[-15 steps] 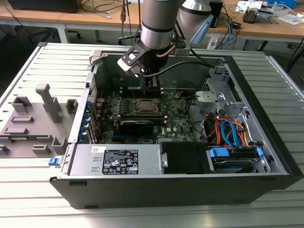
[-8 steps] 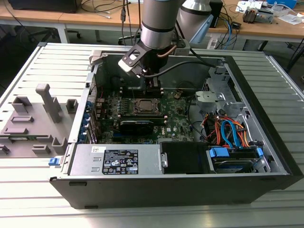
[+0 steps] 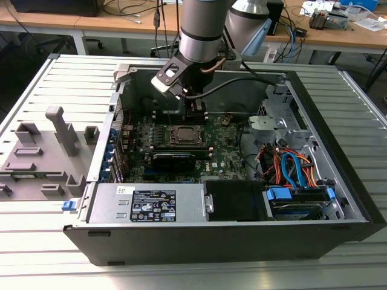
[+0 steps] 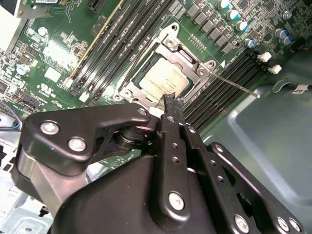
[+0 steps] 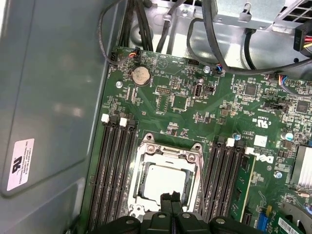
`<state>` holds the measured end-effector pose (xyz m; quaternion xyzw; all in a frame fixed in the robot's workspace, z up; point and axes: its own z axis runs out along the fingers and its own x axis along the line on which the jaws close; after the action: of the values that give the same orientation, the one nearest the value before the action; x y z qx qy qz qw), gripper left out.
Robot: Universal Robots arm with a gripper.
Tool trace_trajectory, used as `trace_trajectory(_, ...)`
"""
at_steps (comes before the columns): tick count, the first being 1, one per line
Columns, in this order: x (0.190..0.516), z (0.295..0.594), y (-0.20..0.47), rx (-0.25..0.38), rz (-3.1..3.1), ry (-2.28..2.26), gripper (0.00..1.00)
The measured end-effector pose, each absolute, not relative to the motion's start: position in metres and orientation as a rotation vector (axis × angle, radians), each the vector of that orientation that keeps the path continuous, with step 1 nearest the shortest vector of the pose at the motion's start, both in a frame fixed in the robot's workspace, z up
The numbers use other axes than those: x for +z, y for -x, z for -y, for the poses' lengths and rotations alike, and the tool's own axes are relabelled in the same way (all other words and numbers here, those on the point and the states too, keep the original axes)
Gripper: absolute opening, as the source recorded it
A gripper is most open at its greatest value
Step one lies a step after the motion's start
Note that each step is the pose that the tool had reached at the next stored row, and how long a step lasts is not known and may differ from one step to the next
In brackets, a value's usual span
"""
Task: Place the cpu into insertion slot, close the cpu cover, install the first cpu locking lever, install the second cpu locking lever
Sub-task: 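Install the first cpu locking lever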
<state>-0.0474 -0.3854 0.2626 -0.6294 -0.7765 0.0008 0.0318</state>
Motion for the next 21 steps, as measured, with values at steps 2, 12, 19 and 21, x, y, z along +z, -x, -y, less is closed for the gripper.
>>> trace_trajectory(2, 0.2626, 0.3854, 0.0474, 0.003, 2.402, 1.925, 0.11)
trace_trajectory(12, 0.2626, 0.3854, 0.0474, 0.005, 2.444, 1.872, 0.11)
trace_trajectory(19, 0.2626, 0.3854, 0.0474, 0.007, 2.467, 1.841, 0.11)
trace_trajectory(21, 0.2626, 0.3854, 0.0474, 0.007, 2.473, 1.832, 0.11)
